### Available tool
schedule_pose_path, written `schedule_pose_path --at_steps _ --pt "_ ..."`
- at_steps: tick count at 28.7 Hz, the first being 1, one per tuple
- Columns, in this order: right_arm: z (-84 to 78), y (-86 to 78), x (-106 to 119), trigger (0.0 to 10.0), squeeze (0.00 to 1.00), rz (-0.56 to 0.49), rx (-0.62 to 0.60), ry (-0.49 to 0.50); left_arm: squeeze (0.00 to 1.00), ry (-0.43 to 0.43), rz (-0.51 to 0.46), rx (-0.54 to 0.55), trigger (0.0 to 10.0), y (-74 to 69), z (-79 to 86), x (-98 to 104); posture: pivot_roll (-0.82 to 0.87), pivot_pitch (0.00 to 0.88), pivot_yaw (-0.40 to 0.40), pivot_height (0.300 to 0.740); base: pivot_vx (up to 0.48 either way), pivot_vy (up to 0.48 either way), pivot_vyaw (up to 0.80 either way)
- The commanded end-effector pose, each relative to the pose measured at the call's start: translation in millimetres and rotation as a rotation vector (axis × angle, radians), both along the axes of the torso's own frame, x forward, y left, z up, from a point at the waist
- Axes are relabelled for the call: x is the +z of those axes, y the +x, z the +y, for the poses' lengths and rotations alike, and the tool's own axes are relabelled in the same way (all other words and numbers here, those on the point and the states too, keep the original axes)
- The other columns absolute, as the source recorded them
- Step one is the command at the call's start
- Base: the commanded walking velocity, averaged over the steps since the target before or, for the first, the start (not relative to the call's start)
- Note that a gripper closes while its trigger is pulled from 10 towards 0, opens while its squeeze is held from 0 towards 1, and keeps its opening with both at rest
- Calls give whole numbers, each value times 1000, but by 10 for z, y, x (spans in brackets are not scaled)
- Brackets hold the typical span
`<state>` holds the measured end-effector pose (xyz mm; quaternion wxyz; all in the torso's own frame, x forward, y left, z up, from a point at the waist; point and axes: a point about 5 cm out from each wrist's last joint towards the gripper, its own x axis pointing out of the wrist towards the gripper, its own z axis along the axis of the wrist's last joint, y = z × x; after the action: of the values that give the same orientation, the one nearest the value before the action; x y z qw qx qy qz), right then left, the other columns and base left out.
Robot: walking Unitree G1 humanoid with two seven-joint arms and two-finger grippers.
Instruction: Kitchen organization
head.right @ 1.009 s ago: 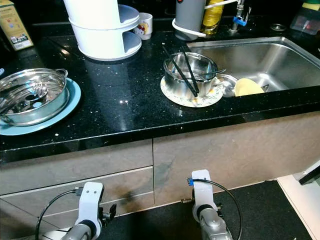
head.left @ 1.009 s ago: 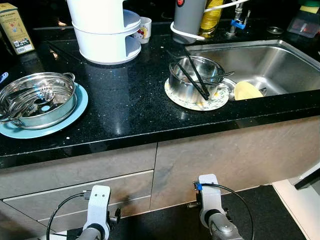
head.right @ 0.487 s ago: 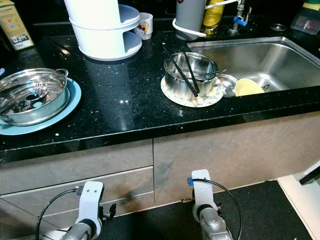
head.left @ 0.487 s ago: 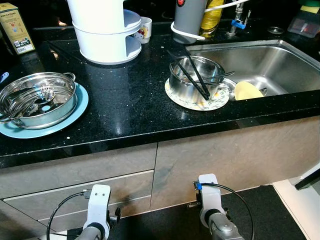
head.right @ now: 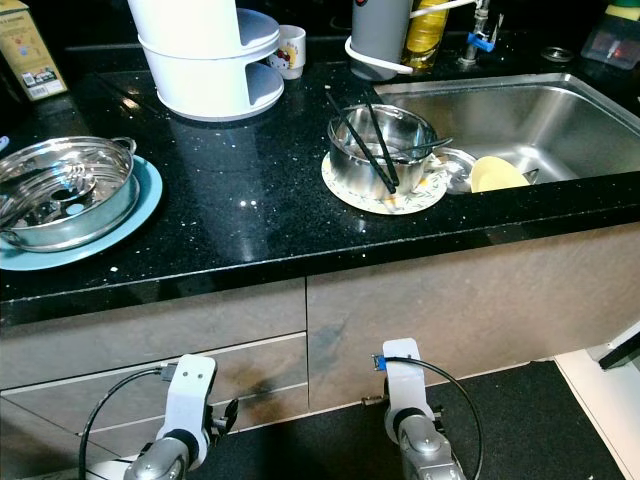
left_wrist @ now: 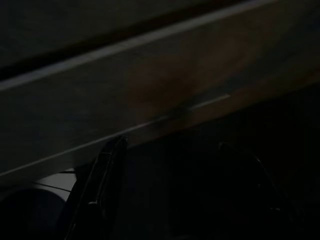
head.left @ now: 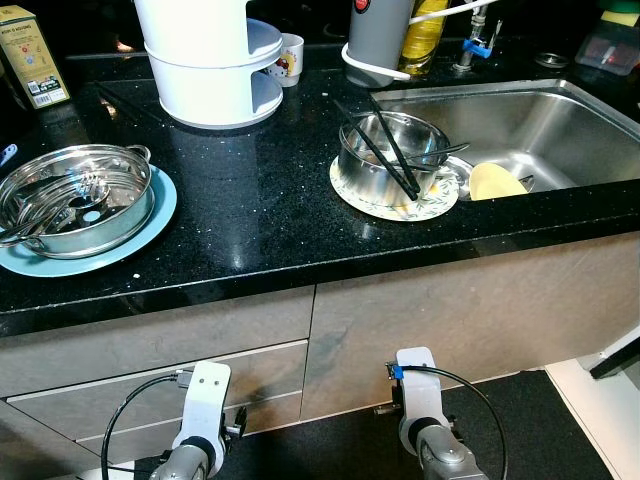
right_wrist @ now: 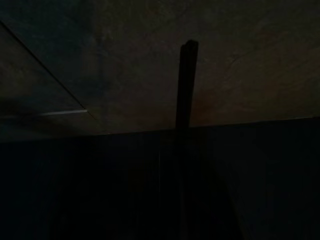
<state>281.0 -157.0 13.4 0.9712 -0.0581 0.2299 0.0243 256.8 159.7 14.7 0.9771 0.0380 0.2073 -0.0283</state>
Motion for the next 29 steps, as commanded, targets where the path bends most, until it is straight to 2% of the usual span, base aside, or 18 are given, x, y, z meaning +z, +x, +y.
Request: schedule_pose_path --at_steps 1,4,6,11,17,18,23,29 --pt "-8 -61 -69 10000 0 32 -11 3 0 -14 32 42 10000 -61 48 -74 -108 229 -30 740 0 0 0" --pt "-6 -53 -64 10000 0 31 -12 3 0 -29 38 64 10000 -64 76 -69 -123 232 -32 740 0 0 0" --pt "3 -50 -63 10000 0 31 0 2 0 -75 7 59 10000 -46 32 -42 -105 233 -36 740 0 0 0" --pt "1 -54 -69 10000 0 32 -9 16 0 -131 37 68 10000 -54 35 -40 -107 233 -30 740 0 0 0" --pt "-6 -66 -85 10000 0 38 -24 26 0 -141 28 31 10000 -48 -4 -19 -105 234 -26 740 0 0 0" --pt "-6 -56 -68 10000 0 31 -17 7 0 -172 5 60 10000 -34 18 12 -109 234 -26 740 0 0 0" --pt "-14 -33 -48 10000 0 24 -11 1 0 -213 -6 80 10000 -7 19 34 -100 243 -27 740 0 0 0" --pt "-20 -43 -57 10000 0 27 -18 12 0 -215 0 80 10000 -11 19 38 -92 240 -29 740 0 0 0"
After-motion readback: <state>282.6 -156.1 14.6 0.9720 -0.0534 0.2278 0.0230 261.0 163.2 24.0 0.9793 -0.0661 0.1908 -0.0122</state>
